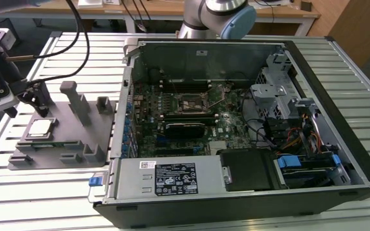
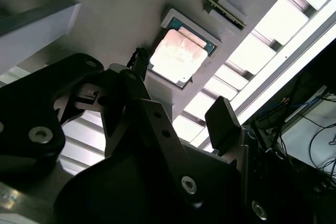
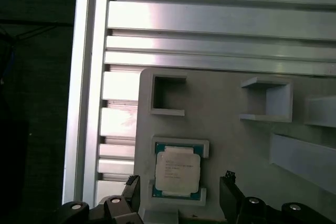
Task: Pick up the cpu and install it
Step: 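Pick up the cpu and move it towards the insertion slot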
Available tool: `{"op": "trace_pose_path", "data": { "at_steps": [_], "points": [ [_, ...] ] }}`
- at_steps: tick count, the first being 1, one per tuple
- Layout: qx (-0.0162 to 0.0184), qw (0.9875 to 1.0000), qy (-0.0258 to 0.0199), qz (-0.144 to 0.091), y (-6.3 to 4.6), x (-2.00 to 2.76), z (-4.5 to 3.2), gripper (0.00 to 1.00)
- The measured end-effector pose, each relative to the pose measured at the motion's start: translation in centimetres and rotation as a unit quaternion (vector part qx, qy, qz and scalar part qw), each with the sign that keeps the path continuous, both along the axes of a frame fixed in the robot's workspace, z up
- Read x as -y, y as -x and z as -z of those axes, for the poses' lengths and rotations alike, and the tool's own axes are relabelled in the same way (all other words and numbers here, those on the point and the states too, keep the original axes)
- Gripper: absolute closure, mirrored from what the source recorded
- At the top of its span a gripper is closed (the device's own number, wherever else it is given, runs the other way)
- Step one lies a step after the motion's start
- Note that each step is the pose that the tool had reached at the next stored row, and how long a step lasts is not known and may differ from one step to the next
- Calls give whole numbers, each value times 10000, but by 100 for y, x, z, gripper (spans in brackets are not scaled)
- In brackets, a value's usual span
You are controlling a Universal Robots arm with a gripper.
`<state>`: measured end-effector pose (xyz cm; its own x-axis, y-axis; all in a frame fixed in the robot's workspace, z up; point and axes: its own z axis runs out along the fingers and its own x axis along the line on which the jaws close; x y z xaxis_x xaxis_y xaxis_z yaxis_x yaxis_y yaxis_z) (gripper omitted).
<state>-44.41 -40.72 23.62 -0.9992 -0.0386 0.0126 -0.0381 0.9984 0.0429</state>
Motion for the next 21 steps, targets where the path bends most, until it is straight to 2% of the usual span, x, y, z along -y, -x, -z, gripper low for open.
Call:
{"op": "trace_pose_path", "data": {
  "at_steps": [5, 15, 21],
  "points": [
    [1, 10000, -3, 1, 0, 23, 68, 30],
    [1, 10000, -3, 3, -4, 24, 239, 30],
    [2, 10000, -4, 6, -7, 24, 264, 30]
  ]
}}
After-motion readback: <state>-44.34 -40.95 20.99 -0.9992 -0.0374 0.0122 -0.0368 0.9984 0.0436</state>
